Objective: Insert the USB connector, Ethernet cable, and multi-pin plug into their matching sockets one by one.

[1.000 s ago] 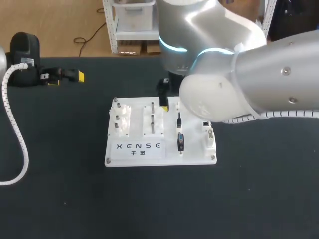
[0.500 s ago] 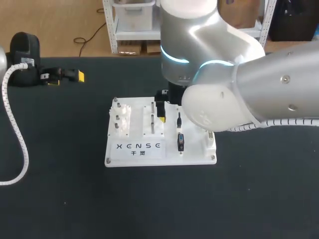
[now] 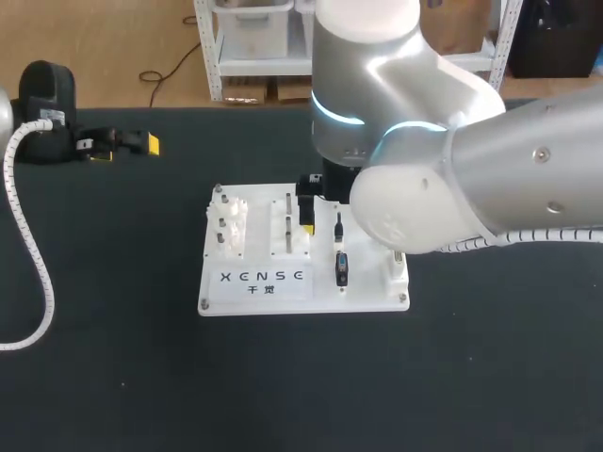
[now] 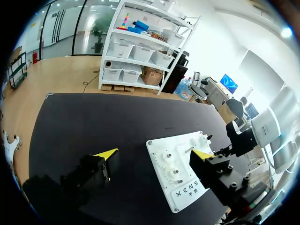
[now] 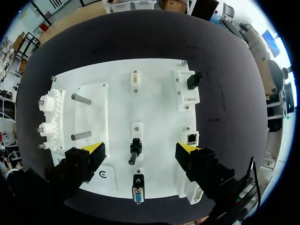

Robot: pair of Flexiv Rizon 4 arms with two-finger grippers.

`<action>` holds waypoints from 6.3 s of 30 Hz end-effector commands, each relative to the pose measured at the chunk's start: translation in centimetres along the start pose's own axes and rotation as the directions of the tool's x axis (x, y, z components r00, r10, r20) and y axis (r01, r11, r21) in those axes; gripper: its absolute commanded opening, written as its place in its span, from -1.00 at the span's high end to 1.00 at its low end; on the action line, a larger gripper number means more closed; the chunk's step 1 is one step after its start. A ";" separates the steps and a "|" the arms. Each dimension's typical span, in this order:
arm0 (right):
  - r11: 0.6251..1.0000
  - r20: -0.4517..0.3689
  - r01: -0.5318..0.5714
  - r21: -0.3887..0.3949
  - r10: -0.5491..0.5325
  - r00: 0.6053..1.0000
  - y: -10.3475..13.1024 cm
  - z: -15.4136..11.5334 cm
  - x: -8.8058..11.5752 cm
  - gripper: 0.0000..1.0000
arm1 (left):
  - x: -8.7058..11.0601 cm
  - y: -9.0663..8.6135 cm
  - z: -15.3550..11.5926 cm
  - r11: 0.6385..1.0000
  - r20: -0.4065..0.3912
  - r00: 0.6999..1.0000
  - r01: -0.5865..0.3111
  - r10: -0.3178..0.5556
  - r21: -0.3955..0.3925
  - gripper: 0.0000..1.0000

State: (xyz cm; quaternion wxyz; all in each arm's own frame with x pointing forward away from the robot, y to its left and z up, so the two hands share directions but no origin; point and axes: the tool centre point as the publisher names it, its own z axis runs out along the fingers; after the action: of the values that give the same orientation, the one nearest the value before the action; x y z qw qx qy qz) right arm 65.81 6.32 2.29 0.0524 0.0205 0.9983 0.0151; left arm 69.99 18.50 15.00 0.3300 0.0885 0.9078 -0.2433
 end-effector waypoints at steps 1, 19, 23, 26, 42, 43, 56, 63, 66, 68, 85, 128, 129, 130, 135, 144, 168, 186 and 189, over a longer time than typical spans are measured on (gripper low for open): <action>1.000 0.002 -0.001 -0.001 0.001 1.000 -0.1 0.0 0.1 -1.00 | 0.0 0.0 0.0 1.000 0.000 1.000 0.000 0.000 0.000 -1.00; 0.999 0.000 0.039 0.027 -0.039 0.999 0.2 0.9 0.5 -1.00 | 0.0 0.0 0.0 1.000 0.000 1.000 0.000 0.000 0.000 -1.00; 0.999 0.005 0.033 0.032 -0.033 0.999 0.2 0.9 0.1 -0.99 | 0.0 0.0 0.0 1.000 0.000 1.000 0.000 0.000 0.000 -1.00; 0.999 0.008 0.029 0.033 -0.029 1.000 0.1 0.7 -0.1 -0.31 | 0.0 0.0 0.0 1.000 0.000 1.000 0.000 0.000 0.000 -1.00; 1.000 0.013 0.005 0.022 -0.005 1.000 0.0 0.6 -0.6 0.38 | 0.0 0.0 0.0 1.000 0.000 1.000 0.000 0.000 0.000 -1.00; 1.000 0.012 0.005 0.022 -0.005 1.000 0.0 0.7 -0.6 0.39 | 0.0 0.0 0.0 1.000 0.000 1.000 0.000 0.000 0.000 -1.00; 1.000 0.017 0.010 0.024 -0.010 1.000 0.1 0.3 -0.4 1.00 | 0.0 0.0 0.0 1.000 0.000 1.000 0.000 0.000 0.000 -1.00; 1.000 0.053 0.006 0.003 -0.007 0.999 0.0 -1.2 -0.7 1.00 | 0.0 0.0 0.0 1.000 0.000 1.000 0.000 0.000 0.000 -1.00; 1.000 0.075 0.007 -0.015 -0.006 0.997 -0.3 -2.3 -0.8 1.00 | 0.0 0.0 0.0 1.000 0.000 1.000 0.000 0.000 0.000 -1.00; 1.000 0.082 0.004 -0.020 -0.002 0.997 -0.8 -2.7 -0.9 1.00 | 0.0 0.0 0.0 1.000 0.000 1.000 0.000 0.000 0.000 -1.00; 0.997 0.075 -0.074 0.030 0.072 0.995 -6.9 -2.0 -1.0 1.00 | 0.0 0.0 0.0 1.000 0.000 1.000 0.000 0.000 0.000 -1.00; 0.995 0.079 -0.082 0.053 0.077 0.994 -7.5 -0.5 -1.1 1.00 | 0.0 0.0 0.0 1.000 0.000 1.000 0.000 0.000 0.000 -1.00; 0.995 0.080 -0.081 0.052 0.077 0.994 -7.5 -0.5 -1.1 1.00 | 0.0 0.0 0.0 1.000 0.000 1.000 0.000 0.000 0.000 -1.00; 0.995 0.080 -0.080 0.052 0.076 0.994 -7.5 -0.5 -1.1 1.00 | 0.0 0.0 0.0 1.000 0.000 1.000 0.000 0.000 0.000 -1.00; 0.995 0.091 -0.077 0.055 0.072 0.993 -7.4 -0.6 -1.3 1.00 | 0.0 0.0 0.0 1.000 0.000 1.000 0.000 0.000 0.000 -1.00; 0.996 0.080 -0.064 0.057 0.060 0.995 -7.0 -0.2 -1.2 1.00 | 0.0 0.0 0.0 1.000 0.000 1.000 0.000 0.000 0.000 -1.00; 0.981 0.012 -0.151 0.121 0.151 0.989 -8.0 3.0 -1.5 1.00 | 0.0 0.0 0.0 1.000 0.000 1.000 0.000 0.000 0.000 -1.00; 0.975 0.127 -0.206 0.088 0.194 0.973 -4.7 -4.9 0.5 -1.00 | 0.0 0.0 0.0 1.000 0.000 1.000 0.000 0.000 0.000 -1.00; 0.981 0.112 -0.182 0.069 0.173 0.979 -3.6 -5.5 1.7 -1.00 | 0.0 0.0 0.0 1.000 0.000 1.000 0.000 0.000 0.000 -1.00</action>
State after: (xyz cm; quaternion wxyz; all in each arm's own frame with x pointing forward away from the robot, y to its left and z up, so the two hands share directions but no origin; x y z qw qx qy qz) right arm 64.80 2.56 6.80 0.0932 0.1147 0.9888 -0.0227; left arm 69.99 18.50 15.00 0.3300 0.0885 0.9078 -0.2433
